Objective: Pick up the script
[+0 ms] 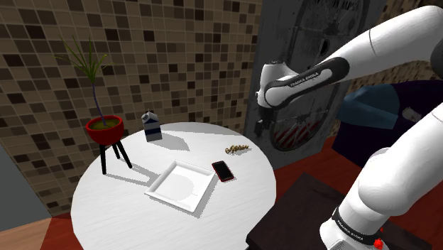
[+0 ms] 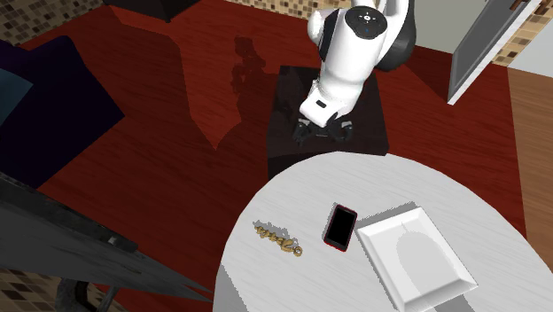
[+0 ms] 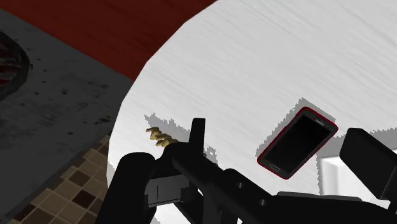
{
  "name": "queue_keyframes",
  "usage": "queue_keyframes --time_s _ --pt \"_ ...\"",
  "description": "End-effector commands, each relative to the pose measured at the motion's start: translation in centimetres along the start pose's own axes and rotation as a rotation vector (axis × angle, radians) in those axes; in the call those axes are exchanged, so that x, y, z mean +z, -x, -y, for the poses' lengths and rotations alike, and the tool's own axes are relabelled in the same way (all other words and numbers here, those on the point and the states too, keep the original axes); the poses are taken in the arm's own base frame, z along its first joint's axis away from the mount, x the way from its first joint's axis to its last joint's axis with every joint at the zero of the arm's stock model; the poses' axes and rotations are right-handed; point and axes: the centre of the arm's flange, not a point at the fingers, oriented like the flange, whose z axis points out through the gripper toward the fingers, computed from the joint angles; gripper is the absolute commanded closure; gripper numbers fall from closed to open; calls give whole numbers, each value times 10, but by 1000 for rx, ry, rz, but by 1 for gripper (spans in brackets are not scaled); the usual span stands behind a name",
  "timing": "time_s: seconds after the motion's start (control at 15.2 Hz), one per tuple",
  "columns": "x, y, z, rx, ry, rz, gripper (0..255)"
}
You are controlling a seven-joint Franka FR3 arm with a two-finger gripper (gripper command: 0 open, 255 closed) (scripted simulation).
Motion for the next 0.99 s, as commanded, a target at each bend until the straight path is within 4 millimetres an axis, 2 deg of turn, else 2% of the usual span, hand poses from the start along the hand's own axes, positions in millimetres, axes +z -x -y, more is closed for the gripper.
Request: queue_keyframes --time_s 0.0,0.92 --pt "23 -16 -6 -17 15 -7 0" --pt "156 -132 -30 -129 115 -46 0"
